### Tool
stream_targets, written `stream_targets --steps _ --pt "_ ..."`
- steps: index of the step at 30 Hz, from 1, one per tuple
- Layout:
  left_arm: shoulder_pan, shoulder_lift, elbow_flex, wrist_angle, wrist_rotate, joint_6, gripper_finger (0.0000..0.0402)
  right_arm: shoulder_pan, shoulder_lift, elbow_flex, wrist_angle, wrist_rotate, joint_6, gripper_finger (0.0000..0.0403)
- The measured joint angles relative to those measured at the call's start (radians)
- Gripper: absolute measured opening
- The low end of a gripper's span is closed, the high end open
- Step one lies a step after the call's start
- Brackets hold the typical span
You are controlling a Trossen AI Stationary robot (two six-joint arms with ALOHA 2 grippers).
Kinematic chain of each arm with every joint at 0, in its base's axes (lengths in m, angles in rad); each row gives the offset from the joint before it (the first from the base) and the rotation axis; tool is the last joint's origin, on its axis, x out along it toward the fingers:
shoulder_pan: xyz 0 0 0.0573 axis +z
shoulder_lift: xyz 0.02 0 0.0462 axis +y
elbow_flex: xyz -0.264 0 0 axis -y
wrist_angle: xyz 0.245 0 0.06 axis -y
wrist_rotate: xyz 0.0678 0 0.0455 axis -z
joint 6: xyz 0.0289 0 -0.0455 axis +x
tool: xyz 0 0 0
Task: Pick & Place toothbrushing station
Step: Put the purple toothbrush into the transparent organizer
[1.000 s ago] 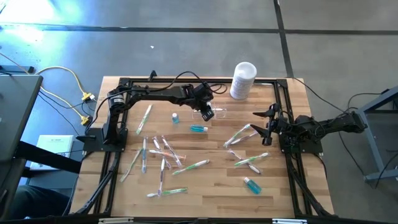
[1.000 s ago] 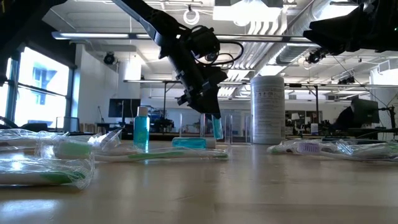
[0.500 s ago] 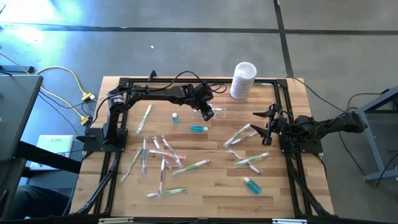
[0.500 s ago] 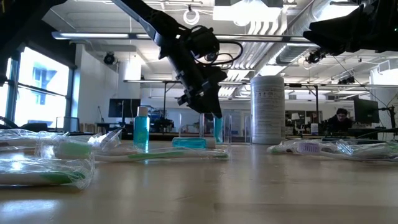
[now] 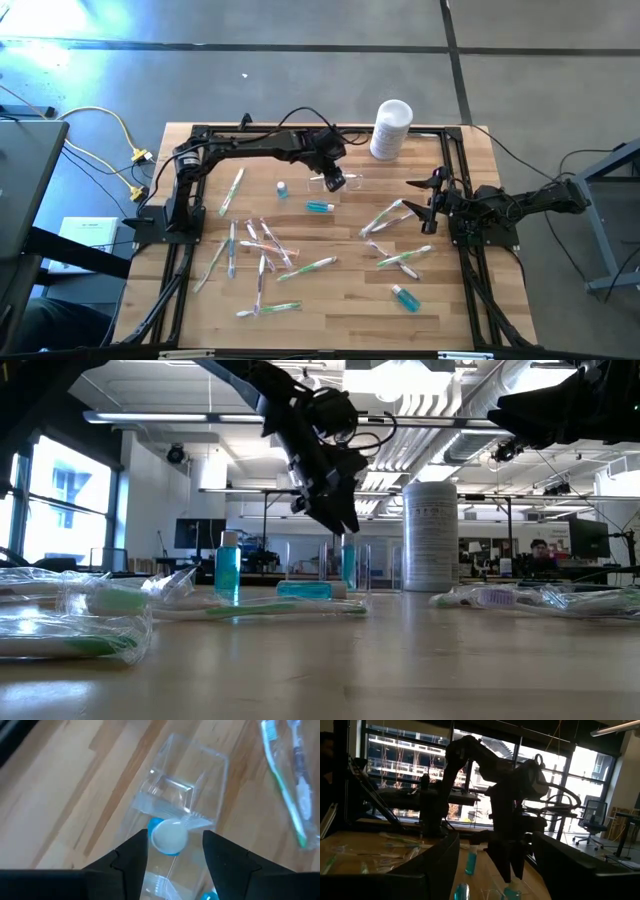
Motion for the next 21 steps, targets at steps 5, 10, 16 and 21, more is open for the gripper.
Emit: stream_targets --steps 5,10,16,21 --pt "-0.002 -0.001 0.07 -0.095 0.005 0.025 0.0183 0.0 0.0 0.0 0.0 0.0 0.0 0.0243" --pt "0.0 -0.001 0.24 -0.376 0.107 0.069 0.0183 0.0 0.0 0.0 -0.007 0.0 0.002 0.0243" --pt "-0.043 -0.005 0.478 -0.892 0.134 0.106 0.0183 0.0 0.0 0.0 -0.034 0.0 0.026 0.0243" --pt "-0.126 -0.042 0.484 -0.992 0.159 0.061 0.0183 0.0 0.0 0.0 -0.049 0.0 0.027 0.0243"
